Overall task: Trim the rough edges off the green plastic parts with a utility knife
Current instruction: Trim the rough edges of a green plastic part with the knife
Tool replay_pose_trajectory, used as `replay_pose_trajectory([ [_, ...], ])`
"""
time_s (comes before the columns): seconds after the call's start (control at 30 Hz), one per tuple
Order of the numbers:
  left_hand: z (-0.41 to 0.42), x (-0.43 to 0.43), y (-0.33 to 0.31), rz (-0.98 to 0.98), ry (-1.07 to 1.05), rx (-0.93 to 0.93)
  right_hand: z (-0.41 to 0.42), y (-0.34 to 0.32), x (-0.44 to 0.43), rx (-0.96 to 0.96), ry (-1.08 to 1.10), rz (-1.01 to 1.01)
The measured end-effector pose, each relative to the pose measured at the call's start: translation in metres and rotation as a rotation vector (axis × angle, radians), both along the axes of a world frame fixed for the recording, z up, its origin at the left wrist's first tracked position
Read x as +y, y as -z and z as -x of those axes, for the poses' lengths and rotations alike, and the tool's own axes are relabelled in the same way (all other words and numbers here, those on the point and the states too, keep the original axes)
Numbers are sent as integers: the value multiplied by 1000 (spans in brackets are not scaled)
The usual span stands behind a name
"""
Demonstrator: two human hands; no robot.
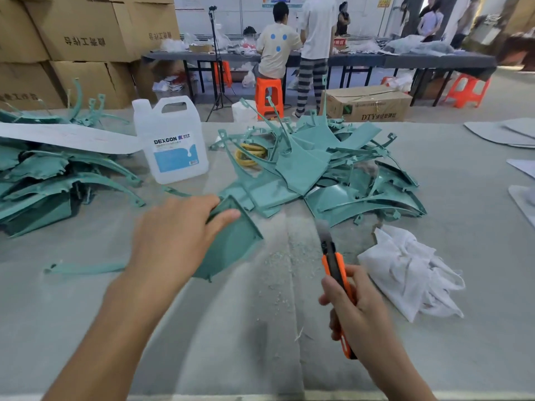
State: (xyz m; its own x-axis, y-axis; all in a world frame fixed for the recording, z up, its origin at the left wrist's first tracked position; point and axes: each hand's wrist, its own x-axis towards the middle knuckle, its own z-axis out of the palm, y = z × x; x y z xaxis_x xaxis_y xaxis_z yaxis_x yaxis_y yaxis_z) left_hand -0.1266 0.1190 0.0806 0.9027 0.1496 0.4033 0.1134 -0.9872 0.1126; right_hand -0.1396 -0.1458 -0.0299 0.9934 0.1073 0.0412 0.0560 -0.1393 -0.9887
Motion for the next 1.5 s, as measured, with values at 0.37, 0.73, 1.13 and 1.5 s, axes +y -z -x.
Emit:
replay_pose_trajectory([
  [0.37,-30,-3,65,304,87,437,4,16,31,320,-135,-142],
  [0.73,-17,18,48,248,101,557,-1,22,56,298,-122,-125],
  [1.13,-31,1,20,120,108,743,-4,34,67,301,-228,-27],
  [1.5,-32,4,28,218,103,699,9,37,94,287,-197,92],
])
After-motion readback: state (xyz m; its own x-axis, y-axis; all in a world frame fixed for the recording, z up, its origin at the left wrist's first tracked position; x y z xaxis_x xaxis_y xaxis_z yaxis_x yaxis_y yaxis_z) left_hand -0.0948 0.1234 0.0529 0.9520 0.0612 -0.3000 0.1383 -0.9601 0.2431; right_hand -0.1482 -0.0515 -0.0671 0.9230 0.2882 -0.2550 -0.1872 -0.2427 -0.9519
